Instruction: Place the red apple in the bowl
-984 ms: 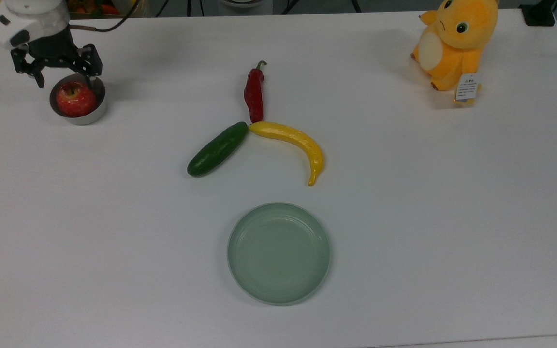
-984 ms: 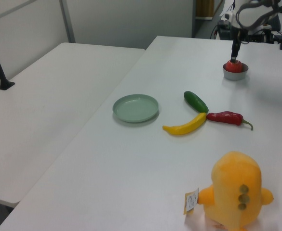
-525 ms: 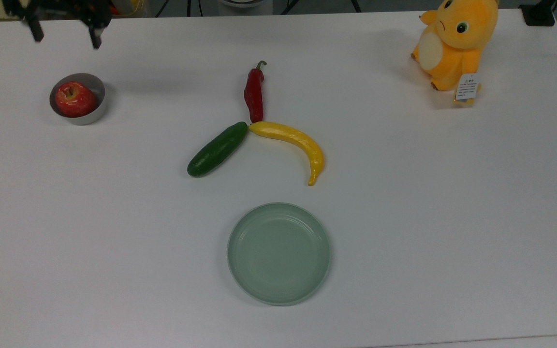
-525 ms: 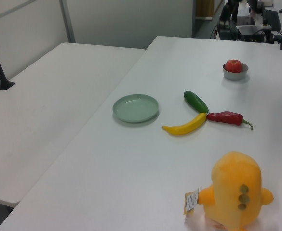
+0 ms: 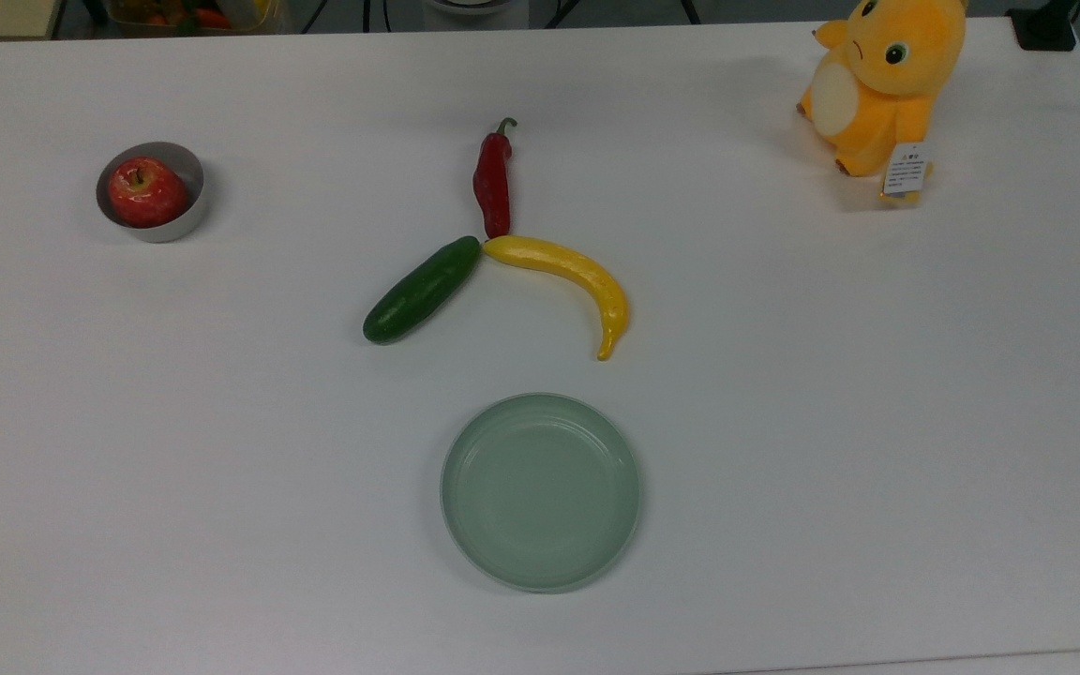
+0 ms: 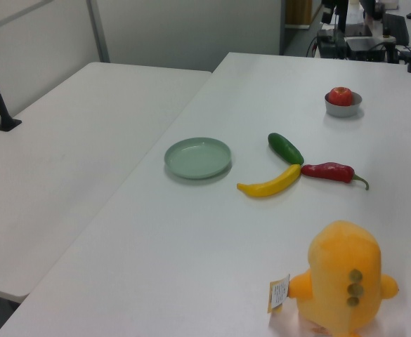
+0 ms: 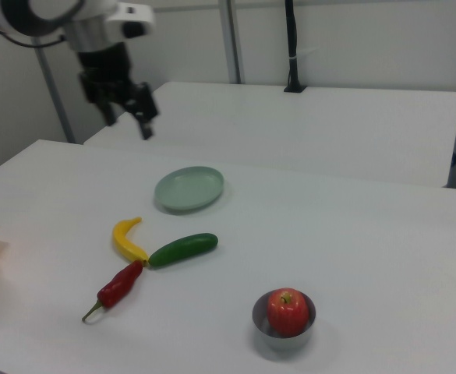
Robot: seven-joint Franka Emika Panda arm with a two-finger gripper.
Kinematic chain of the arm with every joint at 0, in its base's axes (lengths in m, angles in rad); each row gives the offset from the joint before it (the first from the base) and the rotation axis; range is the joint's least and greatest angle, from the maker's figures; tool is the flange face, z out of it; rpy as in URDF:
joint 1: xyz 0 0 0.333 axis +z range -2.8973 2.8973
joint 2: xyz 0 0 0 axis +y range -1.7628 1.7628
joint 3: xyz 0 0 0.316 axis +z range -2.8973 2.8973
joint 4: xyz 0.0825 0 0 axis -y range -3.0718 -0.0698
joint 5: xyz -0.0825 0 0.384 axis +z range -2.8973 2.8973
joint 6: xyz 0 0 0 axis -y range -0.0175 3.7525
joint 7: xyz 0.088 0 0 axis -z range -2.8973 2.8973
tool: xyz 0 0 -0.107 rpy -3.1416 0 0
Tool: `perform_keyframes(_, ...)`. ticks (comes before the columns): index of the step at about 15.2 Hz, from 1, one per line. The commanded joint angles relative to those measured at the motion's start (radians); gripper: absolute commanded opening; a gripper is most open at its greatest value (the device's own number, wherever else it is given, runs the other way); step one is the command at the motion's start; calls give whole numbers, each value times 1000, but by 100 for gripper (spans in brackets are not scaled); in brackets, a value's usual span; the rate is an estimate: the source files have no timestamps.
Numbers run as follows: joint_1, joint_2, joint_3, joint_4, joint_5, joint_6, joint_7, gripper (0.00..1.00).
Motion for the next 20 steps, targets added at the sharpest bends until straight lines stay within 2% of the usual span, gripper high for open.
perform_keyframes(1, 95, -13, -16, -4, 14, -49, 119, 100)
perform_keyframes(5, 151, 22, -19, -8, 14, -30, 129, 100)
perform_keyframes(10, 160, 98, -24, -5, 12, 39, -100, 100)
perform_keyframes(13, 152, 127, -30, -10, 7, 143, -94, 100)
perform_keyframes(20, 142, 104, -28, -19, 12, 112, -91, 100)
